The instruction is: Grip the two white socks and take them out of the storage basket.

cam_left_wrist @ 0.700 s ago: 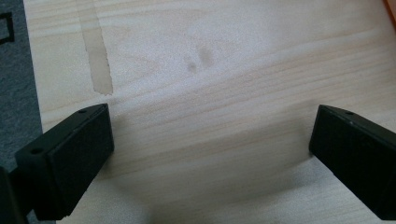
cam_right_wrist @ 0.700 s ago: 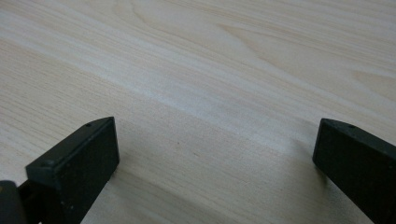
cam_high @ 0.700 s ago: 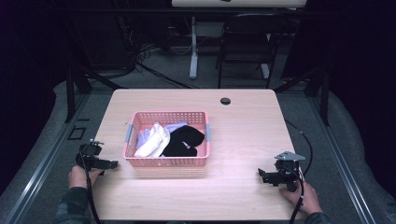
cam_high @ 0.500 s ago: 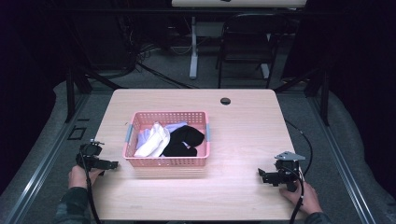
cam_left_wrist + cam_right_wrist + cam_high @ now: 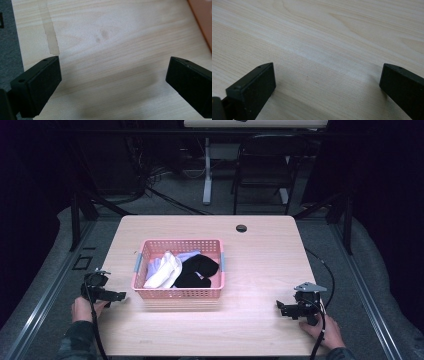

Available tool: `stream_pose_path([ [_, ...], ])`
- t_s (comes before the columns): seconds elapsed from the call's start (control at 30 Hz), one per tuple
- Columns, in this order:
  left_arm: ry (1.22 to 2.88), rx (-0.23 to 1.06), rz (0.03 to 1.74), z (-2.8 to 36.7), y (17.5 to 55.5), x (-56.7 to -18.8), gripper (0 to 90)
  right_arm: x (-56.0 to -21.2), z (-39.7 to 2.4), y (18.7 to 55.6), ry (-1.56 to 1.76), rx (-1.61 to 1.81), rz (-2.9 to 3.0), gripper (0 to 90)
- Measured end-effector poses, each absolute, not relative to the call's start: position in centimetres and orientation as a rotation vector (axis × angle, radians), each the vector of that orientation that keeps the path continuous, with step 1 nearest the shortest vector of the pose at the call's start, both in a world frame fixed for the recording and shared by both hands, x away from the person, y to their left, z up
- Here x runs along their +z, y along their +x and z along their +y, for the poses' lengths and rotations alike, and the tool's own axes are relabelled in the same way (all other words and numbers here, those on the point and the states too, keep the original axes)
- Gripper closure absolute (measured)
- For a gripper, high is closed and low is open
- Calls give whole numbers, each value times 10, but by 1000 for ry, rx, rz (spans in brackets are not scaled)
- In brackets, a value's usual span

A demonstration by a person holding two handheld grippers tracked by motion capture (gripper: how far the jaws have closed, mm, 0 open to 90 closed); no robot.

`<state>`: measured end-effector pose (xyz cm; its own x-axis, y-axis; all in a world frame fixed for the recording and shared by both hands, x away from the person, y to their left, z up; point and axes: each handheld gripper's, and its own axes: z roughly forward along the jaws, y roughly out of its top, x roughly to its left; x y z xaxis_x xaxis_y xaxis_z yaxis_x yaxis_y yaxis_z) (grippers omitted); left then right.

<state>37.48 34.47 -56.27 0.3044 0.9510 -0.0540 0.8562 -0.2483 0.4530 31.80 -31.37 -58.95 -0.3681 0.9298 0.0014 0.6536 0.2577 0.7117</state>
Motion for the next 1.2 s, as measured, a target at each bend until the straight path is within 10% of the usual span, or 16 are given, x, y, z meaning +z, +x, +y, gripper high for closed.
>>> stream_pose_path([
  [1.2, 2088, 480, 1383, 313, 376, -477, 1, -590, -314, 318, 1438, 885, 2114, 0],
])
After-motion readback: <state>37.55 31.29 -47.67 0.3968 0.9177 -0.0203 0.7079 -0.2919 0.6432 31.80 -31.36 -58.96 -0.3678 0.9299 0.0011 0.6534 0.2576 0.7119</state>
